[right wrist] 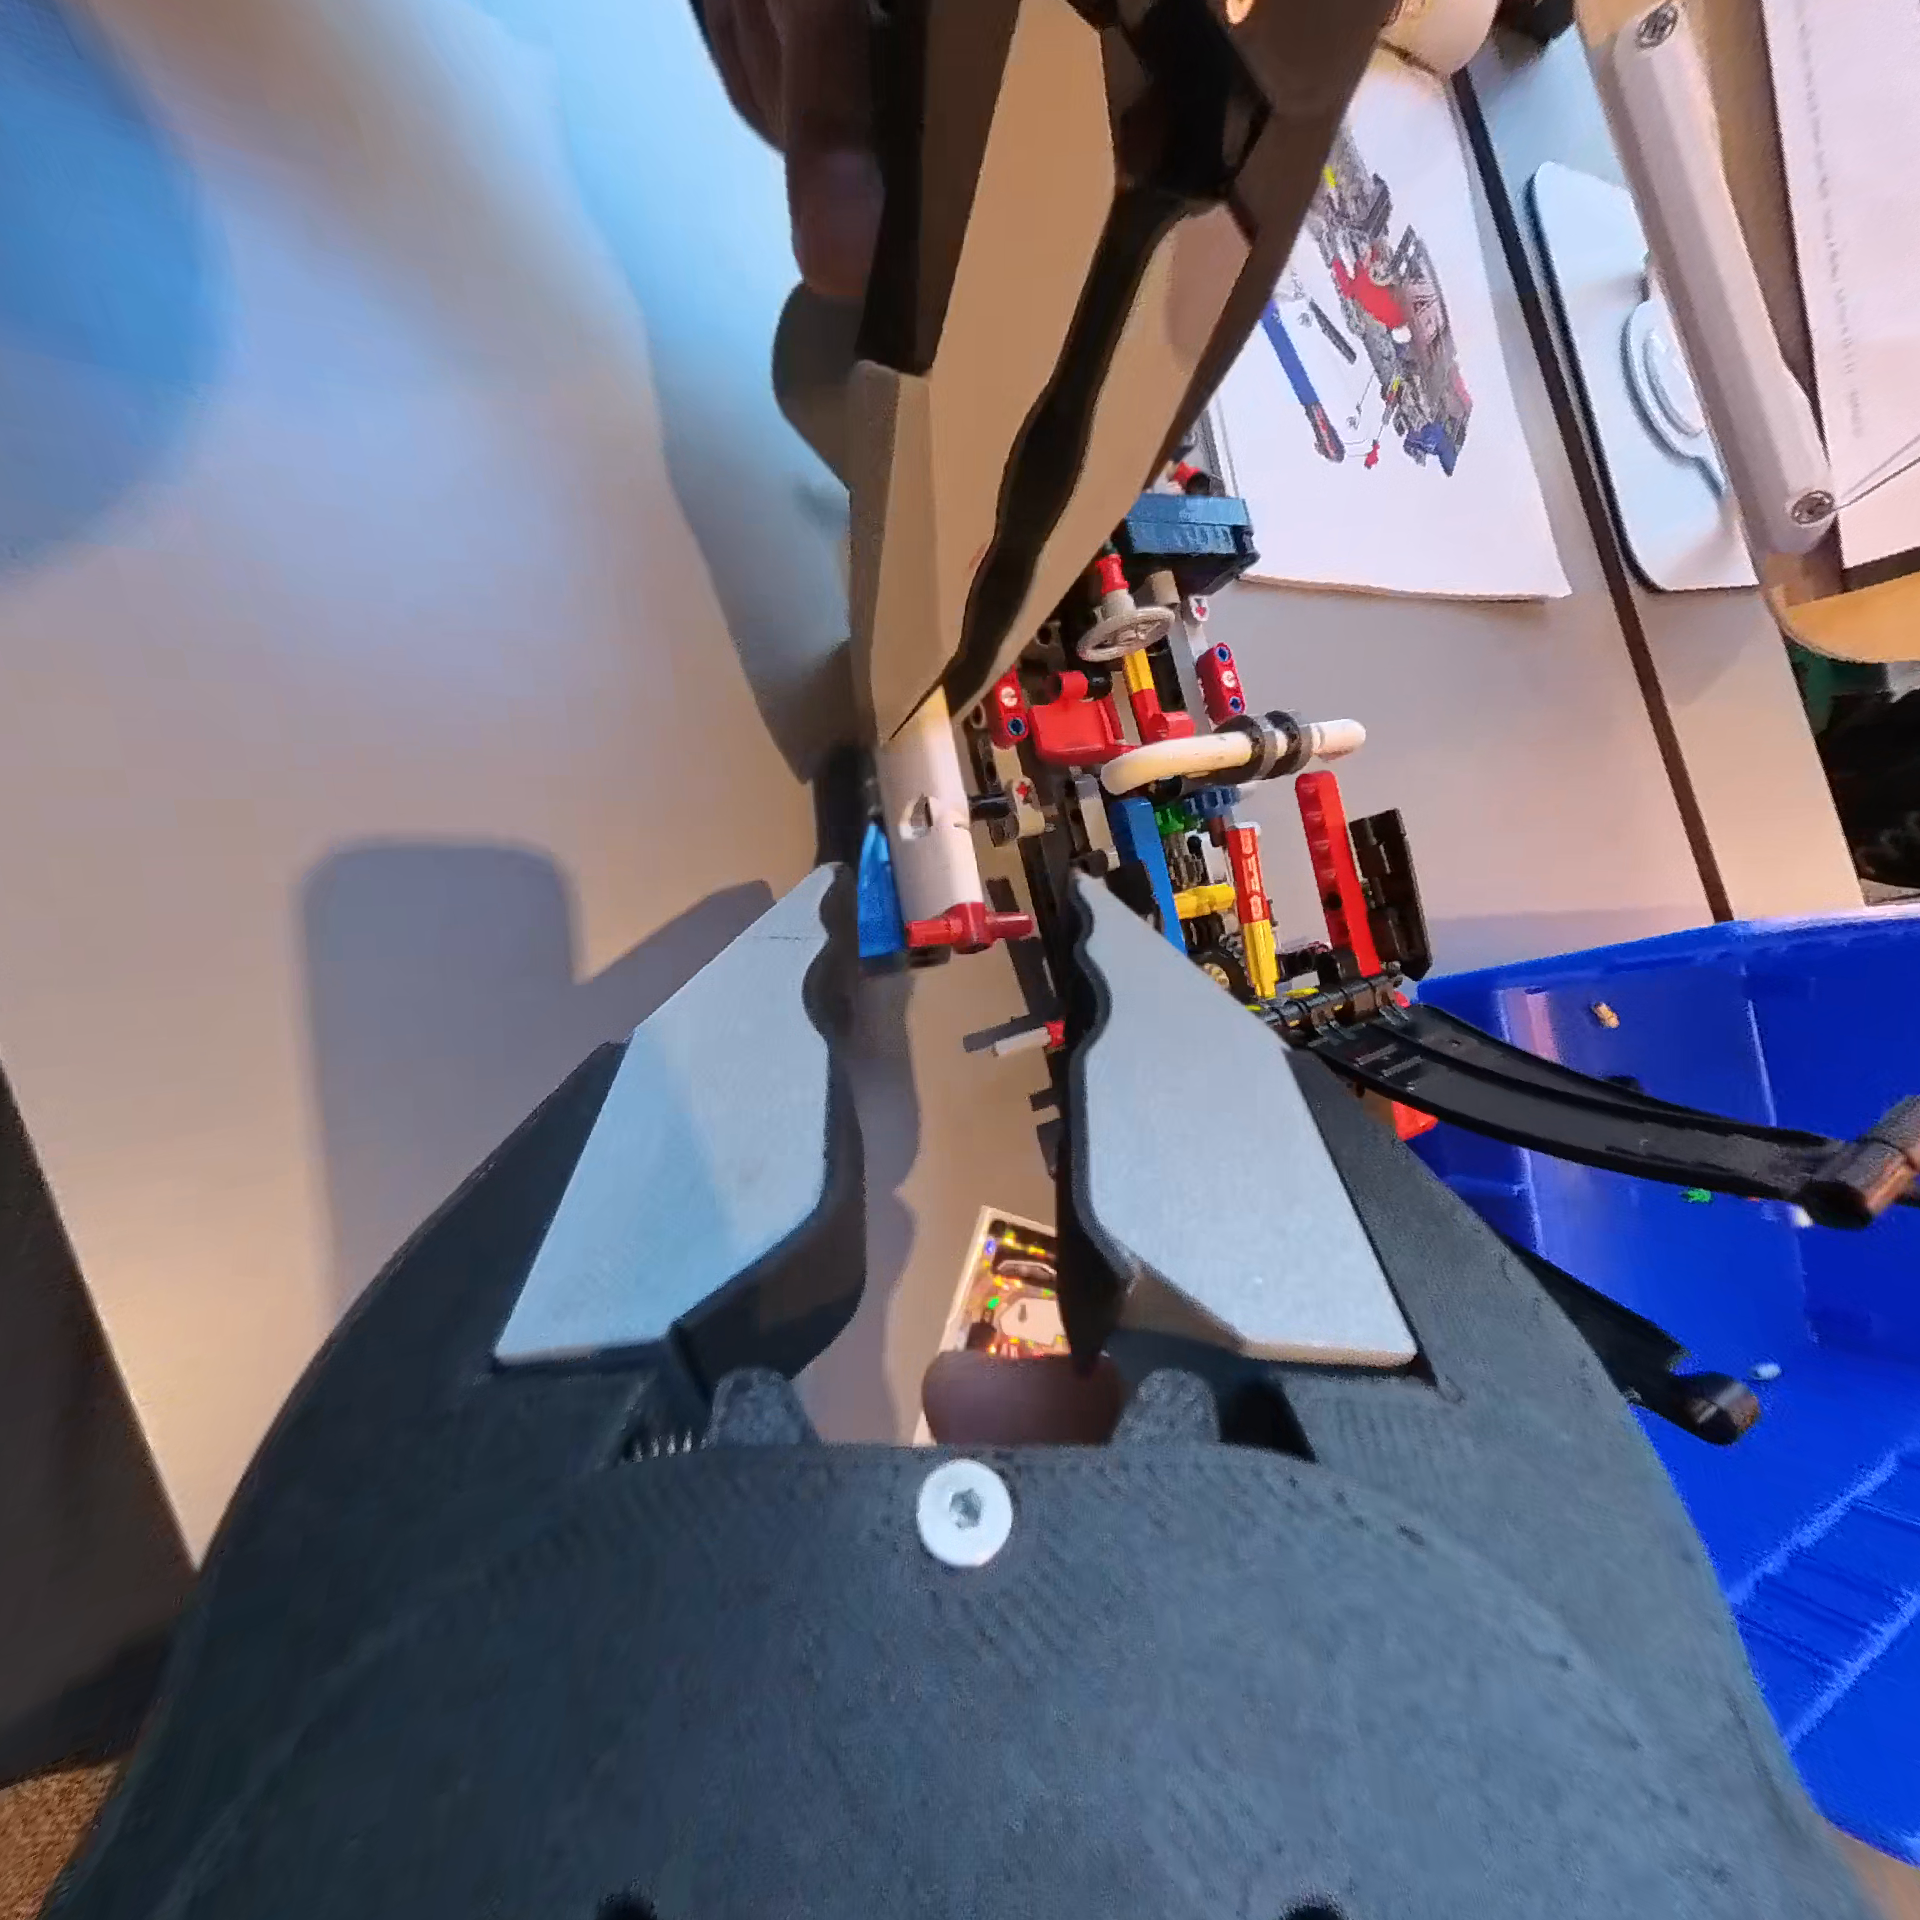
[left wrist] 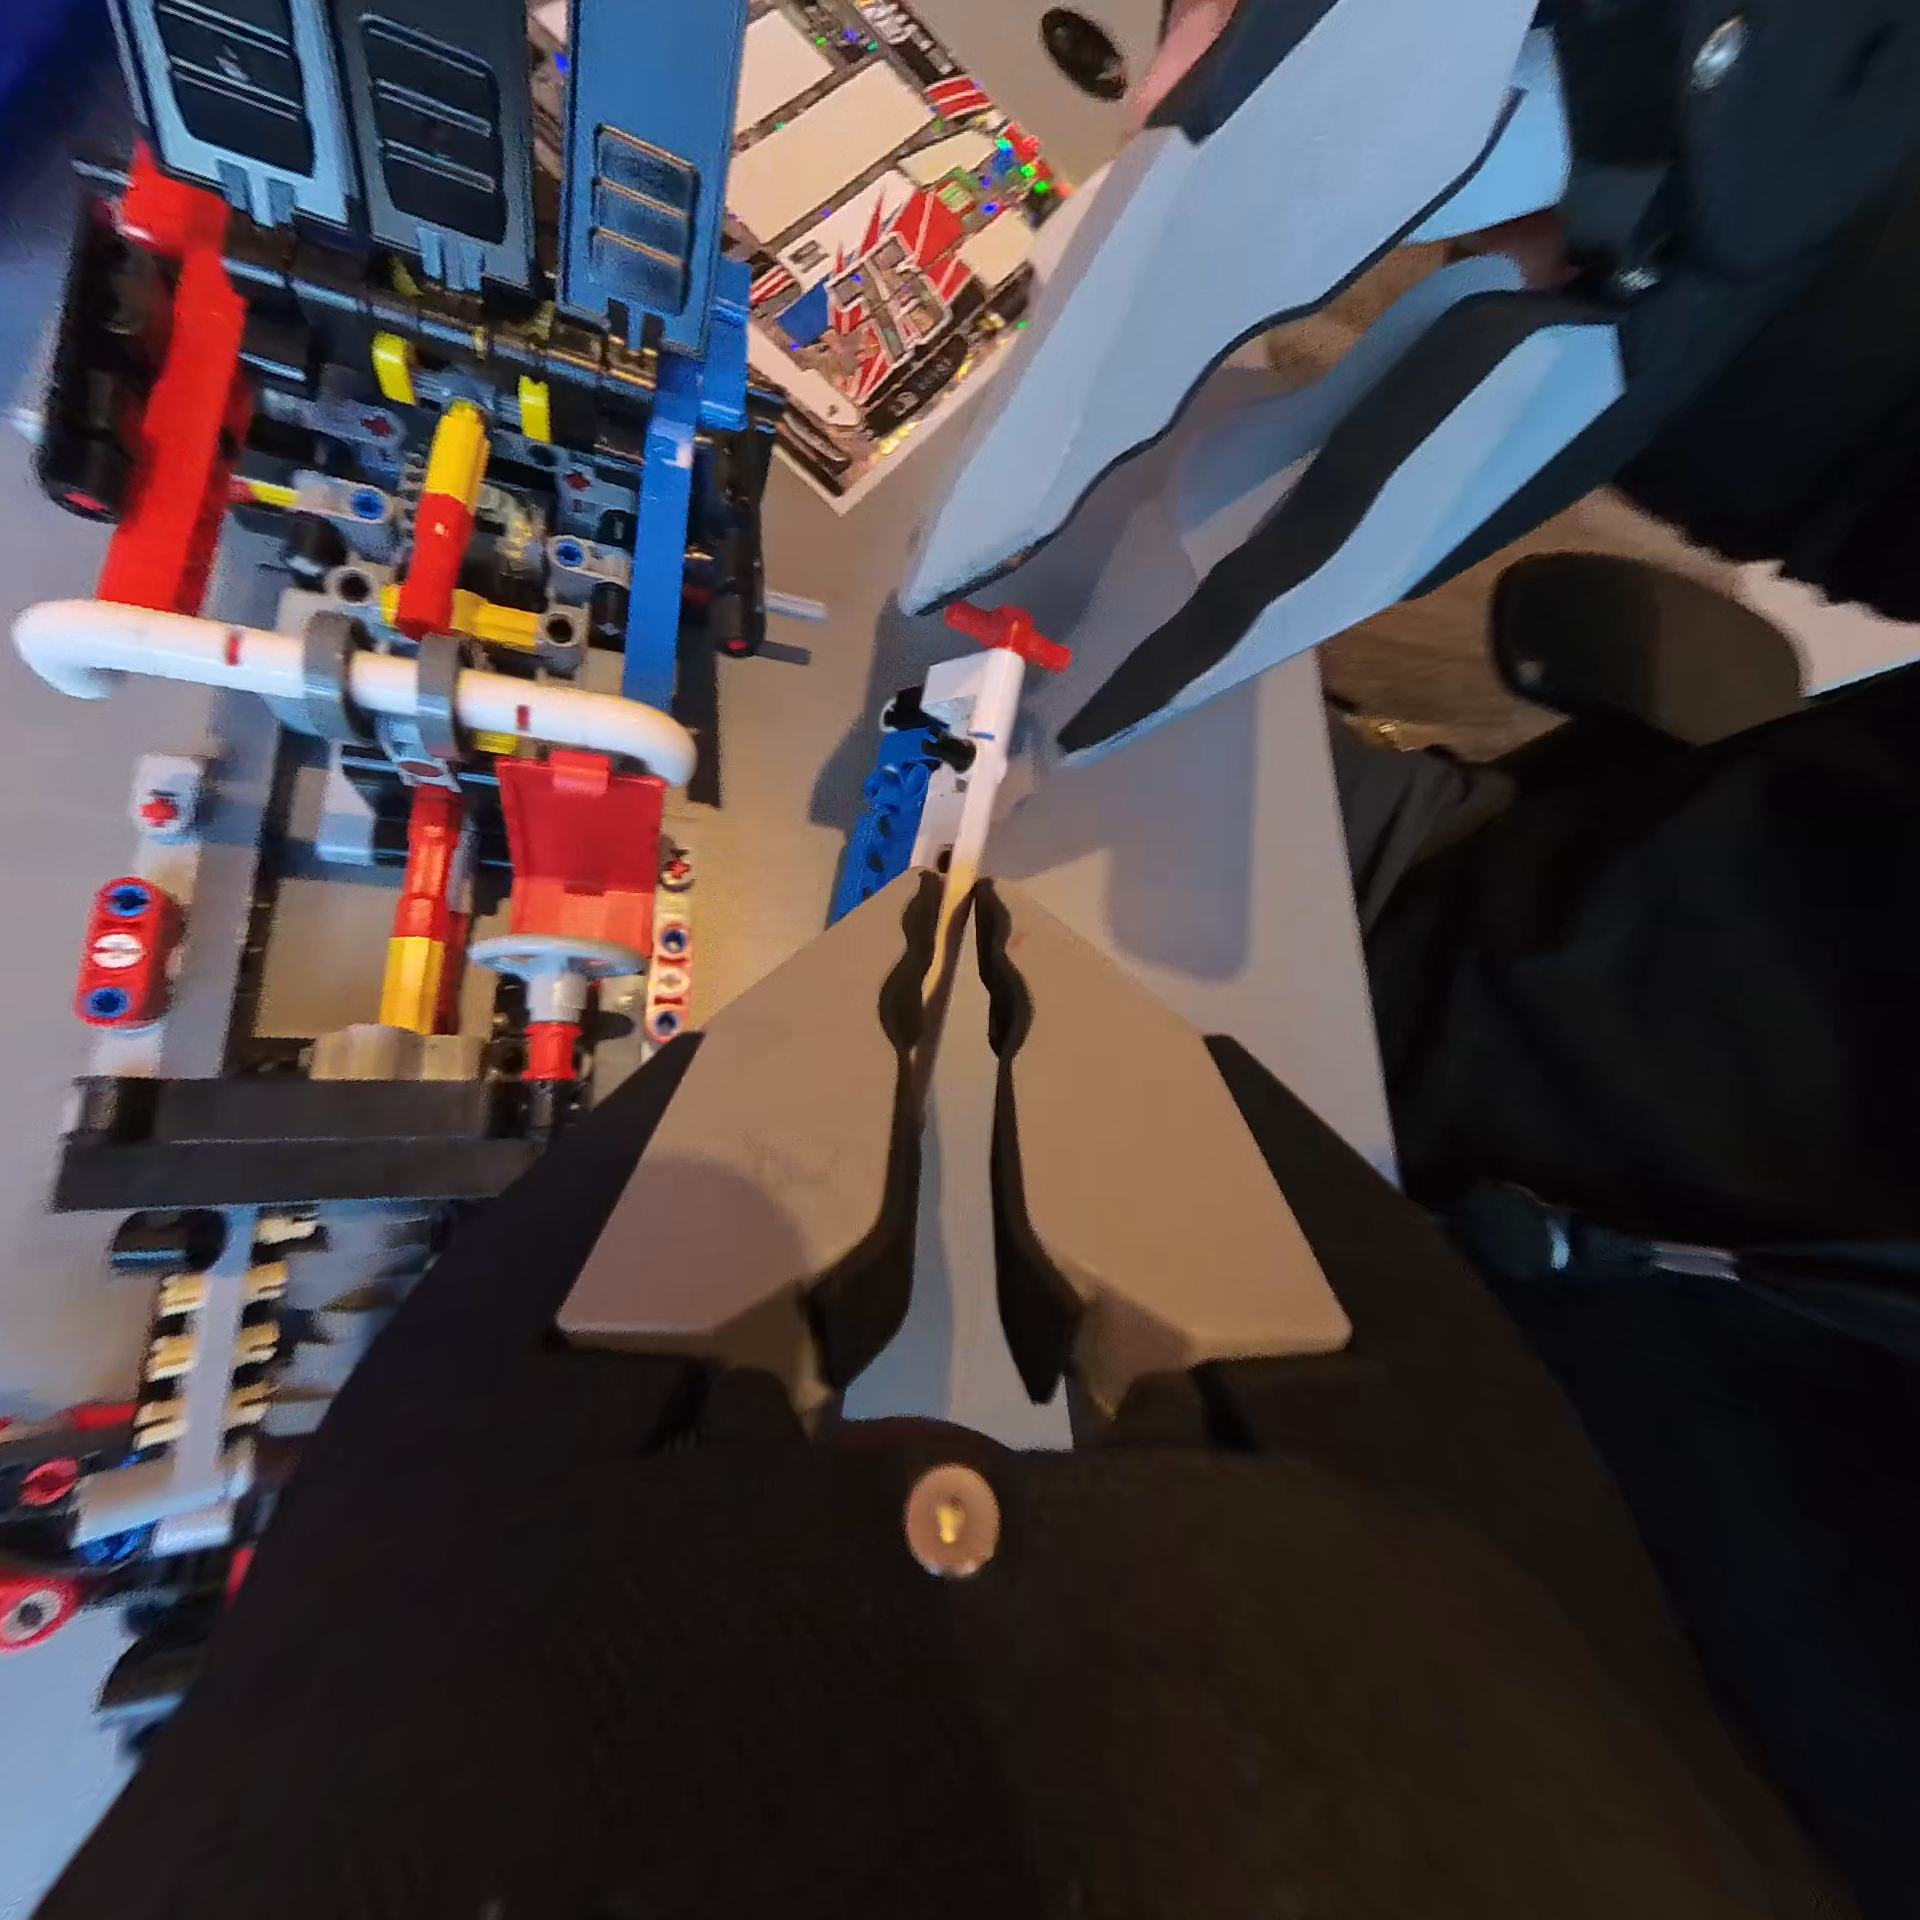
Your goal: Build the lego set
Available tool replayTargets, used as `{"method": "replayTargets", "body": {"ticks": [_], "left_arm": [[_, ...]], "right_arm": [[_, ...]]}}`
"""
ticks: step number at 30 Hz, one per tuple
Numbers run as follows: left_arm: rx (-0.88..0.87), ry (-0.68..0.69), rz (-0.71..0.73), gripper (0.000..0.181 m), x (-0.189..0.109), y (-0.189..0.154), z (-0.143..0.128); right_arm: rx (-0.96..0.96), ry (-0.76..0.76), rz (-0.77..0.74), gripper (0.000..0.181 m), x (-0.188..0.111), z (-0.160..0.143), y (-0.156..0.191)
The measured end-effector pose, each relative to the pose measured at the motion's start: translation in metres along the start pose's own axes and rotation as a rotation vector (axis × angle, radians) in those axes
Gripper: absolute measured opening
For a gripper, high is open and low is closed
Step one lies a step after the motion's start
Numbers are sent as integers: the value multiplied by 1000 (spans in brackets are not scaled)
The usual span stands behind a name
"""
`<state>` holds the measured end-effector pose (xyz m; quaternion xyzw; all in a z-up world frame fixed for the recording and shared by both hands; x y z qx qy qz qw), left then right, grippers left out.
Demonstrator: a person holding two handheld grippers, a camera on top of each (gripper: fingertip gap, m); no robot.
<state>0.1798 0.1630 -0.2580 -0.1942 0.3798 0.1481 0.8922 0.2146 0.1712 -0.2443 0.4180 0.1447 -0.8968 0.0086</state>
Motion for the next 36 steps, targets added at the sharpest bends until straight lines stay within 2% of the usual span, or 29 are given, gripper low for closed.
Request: {"method": "replayTargets", "body": {"ticks": [3, 6, 13, 21, 28, 33, 35, 36], "left_arm": [[-57, -10, -89, 4, -2, -3, -1], [-73, -20, -115, 4, -4, -2, 0], [-92, -20, -189, 4, -5, -8, -2], [-112, -30, -221, 4, -7, -7, -2], [-134, -37, -246, 4, -8, -6, -2], [-148, -42, -250, 4, -8, -5, -1], [-148, -42, -239, 4, -7, -4, 0], [-147, -40, -233, 4, -7, -4, 0]], "right_arm": [[56, -42, 12, 31, -4, -3, -1], [113, -136, 57, 26, -10, 0, 4], [213, -251, 157, 22, -10, 1, 8], [202, -309, 148, 20, -10, 2, 7], [22, -238, 17, 20, -10, 3, 5], [-10, -182, -39, 20, -10, -1, 4], [33, -164, -38, 35, -11, -3, 3], [37, -165, -46, 36, -13, -2, 3]]}}
Point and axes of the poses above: each gripper's, where its closed fingertips meet, x out along the fingers, z out of its top, y = z × x across the jaws, the point moved 1 cm from there along -x, back along the fingers, and after that the axes turned 13 degrees about z, right-handed, at the moved point
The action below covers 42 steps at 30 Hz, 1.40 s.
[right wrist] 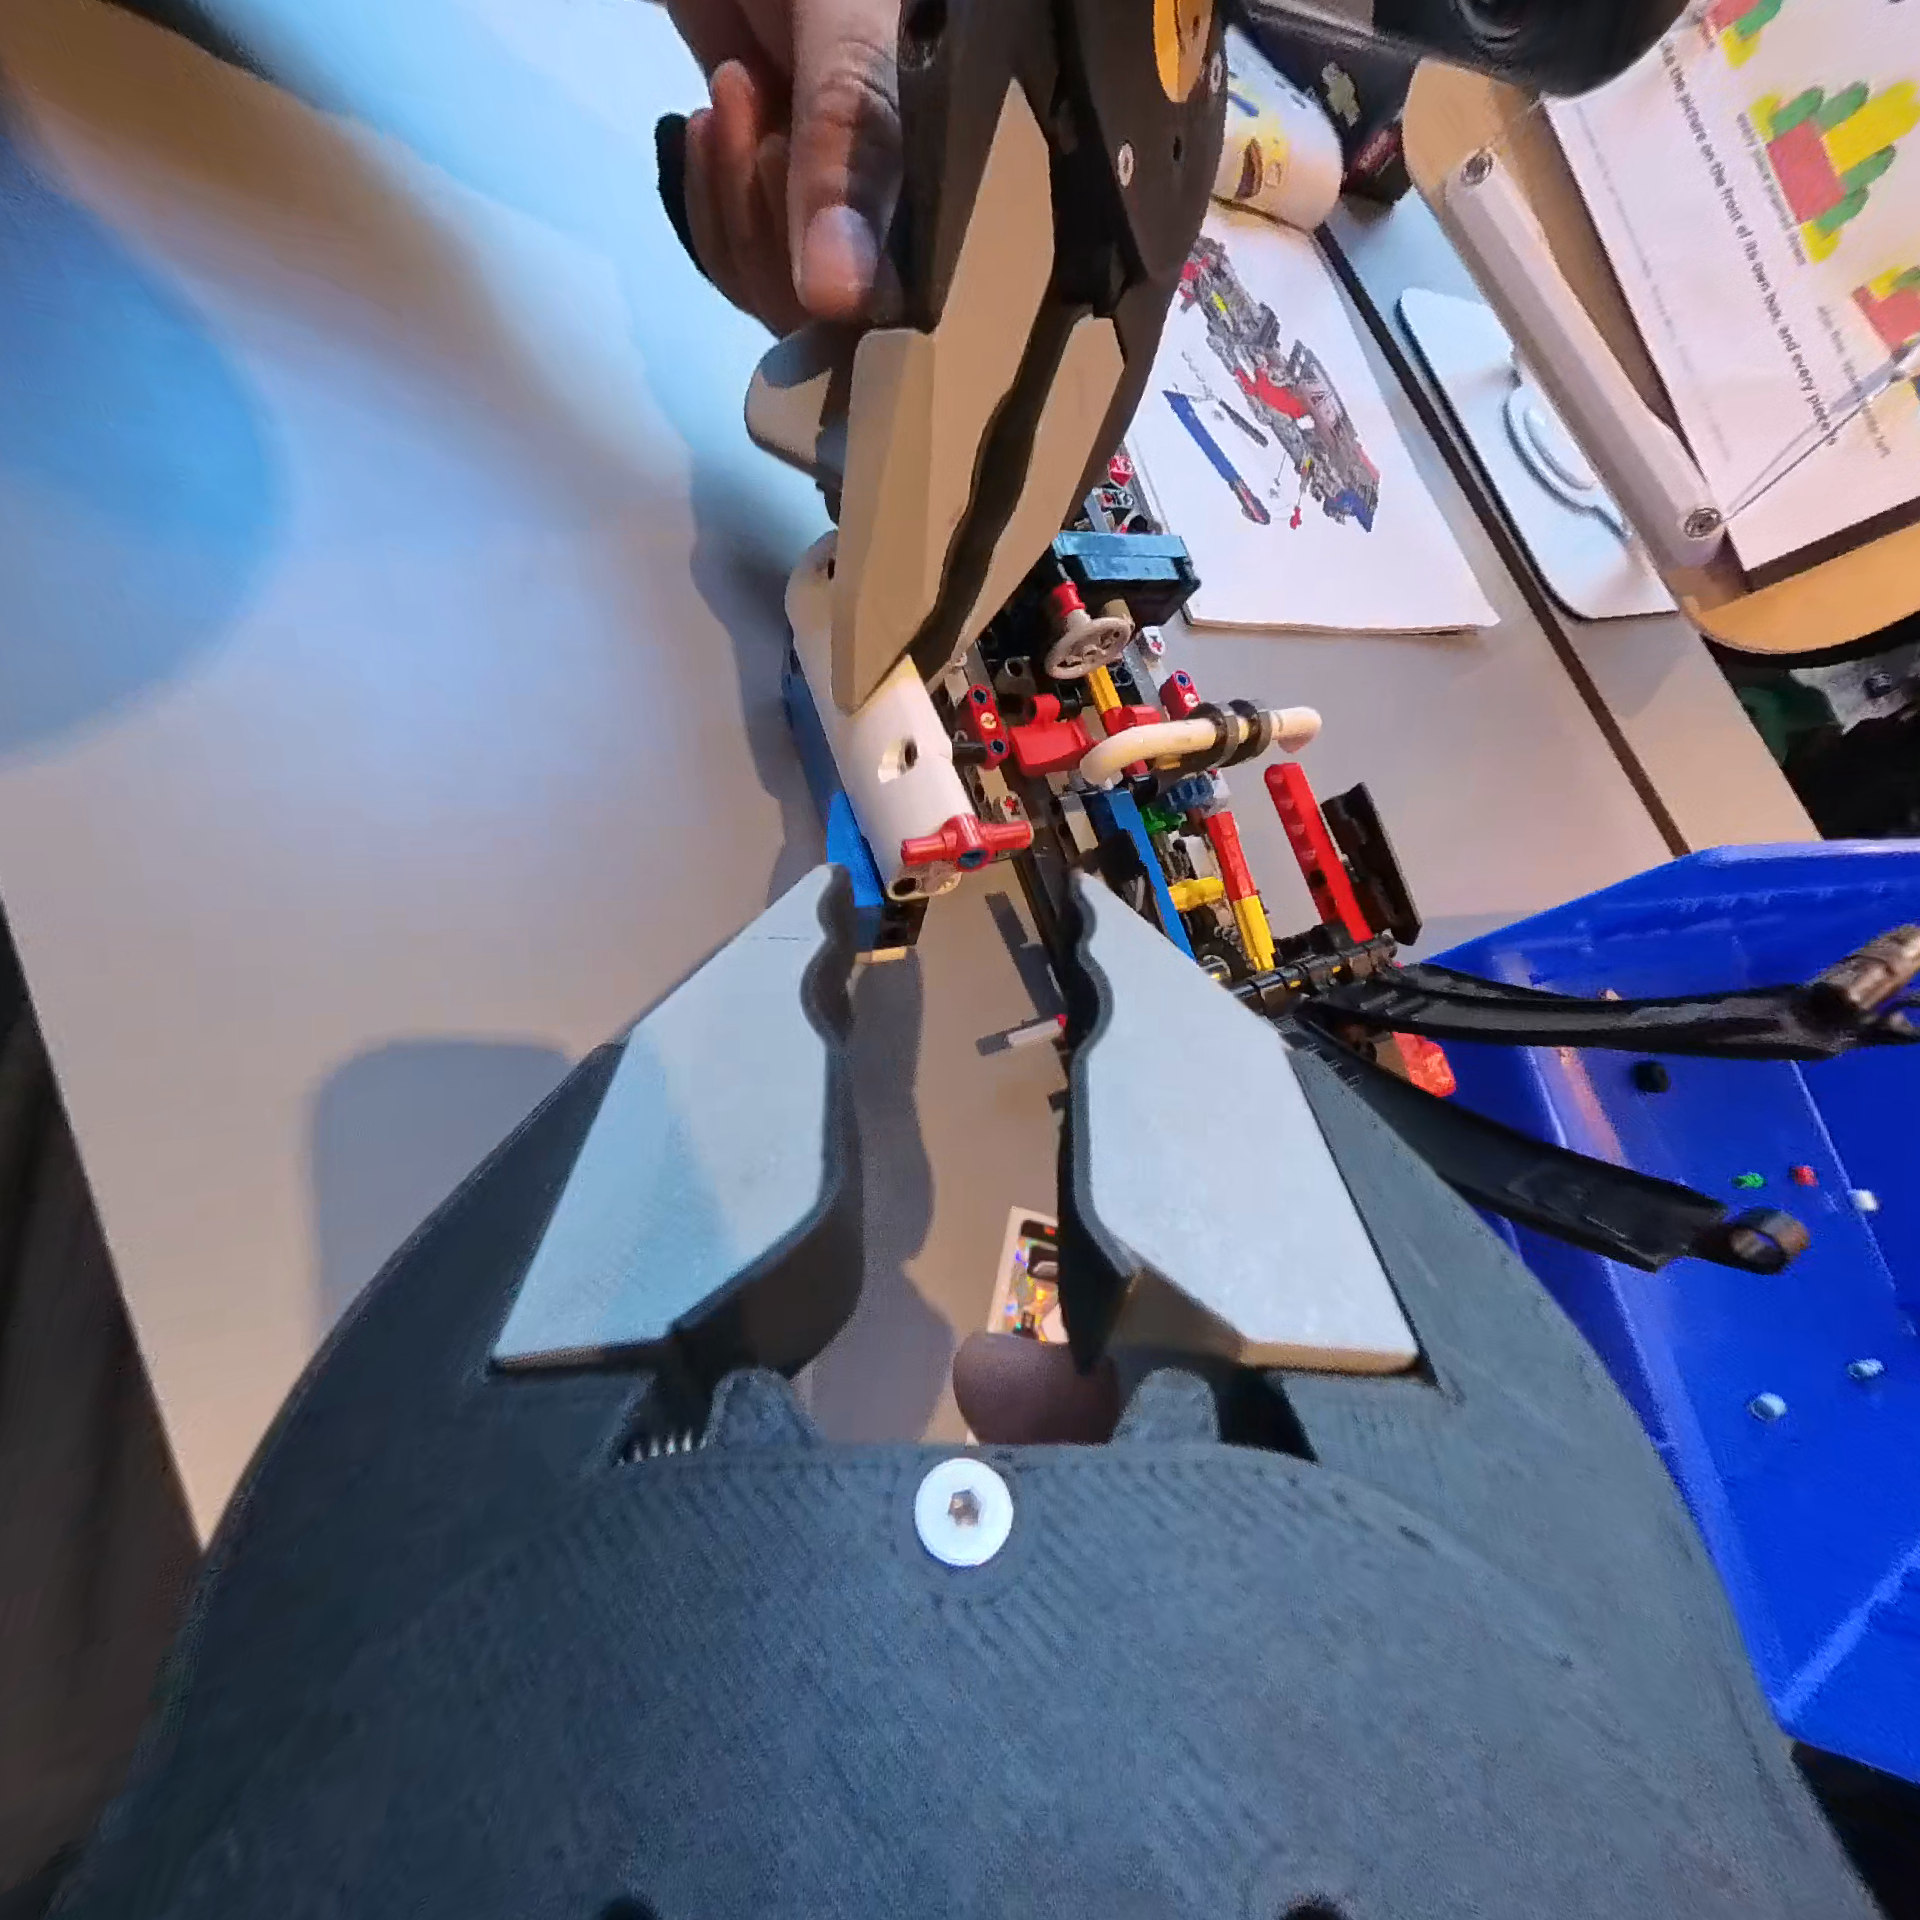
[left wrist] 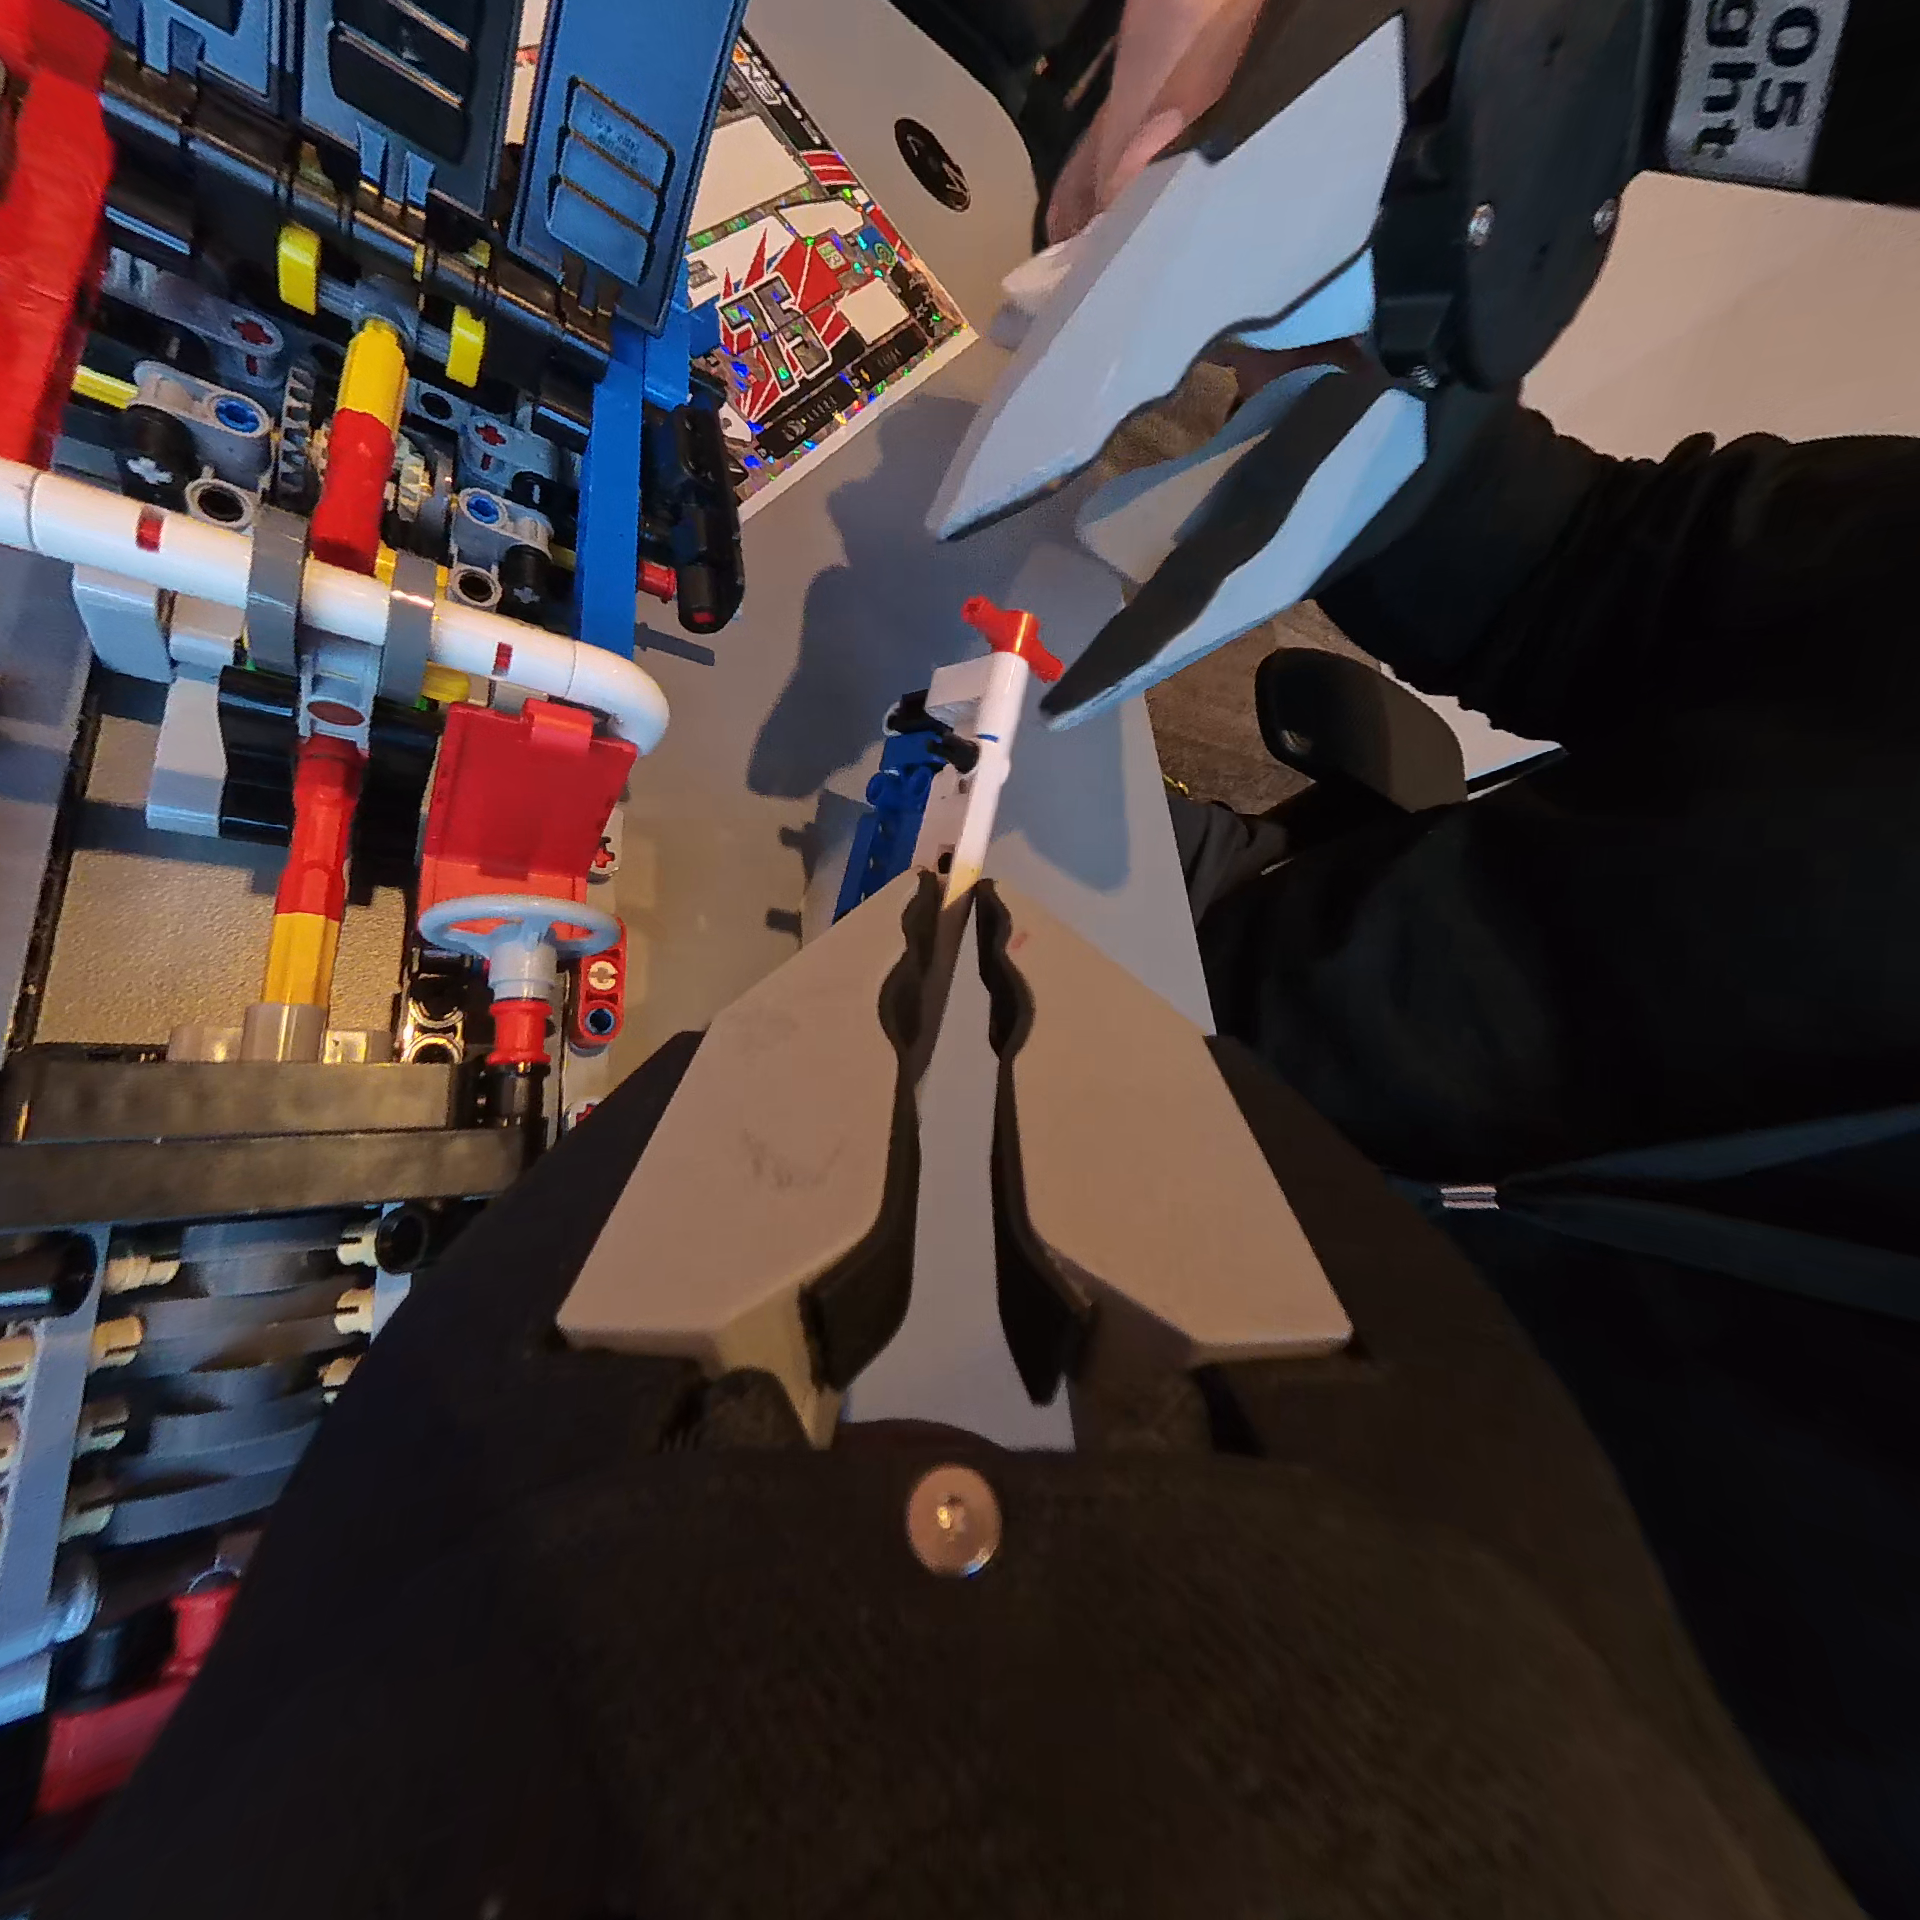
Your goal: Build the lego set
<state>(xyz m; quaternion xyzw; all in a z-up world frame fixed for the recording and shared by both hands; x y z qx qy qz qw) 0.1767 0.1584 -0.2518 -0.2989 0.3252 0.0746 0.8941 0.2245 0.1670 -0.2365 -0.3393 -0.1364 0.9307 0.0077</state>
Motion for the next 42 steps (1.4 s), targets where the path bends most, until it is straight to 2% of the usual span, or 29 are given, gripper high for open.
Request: {"method": "replayTargets", "body": {"ticks": [4, 8, 16, 19, 23, 27, 30, 33, 36, 42], "left_arm": [[9, 5, 14, 4, 2, -1, 1], [30, 15, 37, 5, 5, -3, 0], [142, 55, 173, 6, 9, -2, -3], [201, 60, 276, 6, 1, 10, -2], [368, 45, 450, 21, -21, 19, 3], [657, 95, 641, 38, -28, 22, -2], [793, 97, 693, 49, -19, 19, -5], [865, 44, 691, 51, -9, 14, -3], [976, 30, 771, 49, -10, 17, -2], [864, 79, 797, 49, -27, 39, -14]], "right_arm": [[-86, 57, -58, 30, 1, 10, 3], [-82, 114, -20, 27, 13, 5, 8], [43, 119, 109, 16, 20, -2, 11], [141, 134, 169, 9, 27, -11, 11], [301, 54, 231, 8, 27, -14, 6], [465, -61, 316, 8, 20, -14, 2], [595, -117, 379, 7, 15, -16, -2], [699, -151, 429, 7, 14, -19, -1], [756, -173, 454, 7, 14, -21, 0], [704, -153, 435, 7, 13, -24, 4]]}}
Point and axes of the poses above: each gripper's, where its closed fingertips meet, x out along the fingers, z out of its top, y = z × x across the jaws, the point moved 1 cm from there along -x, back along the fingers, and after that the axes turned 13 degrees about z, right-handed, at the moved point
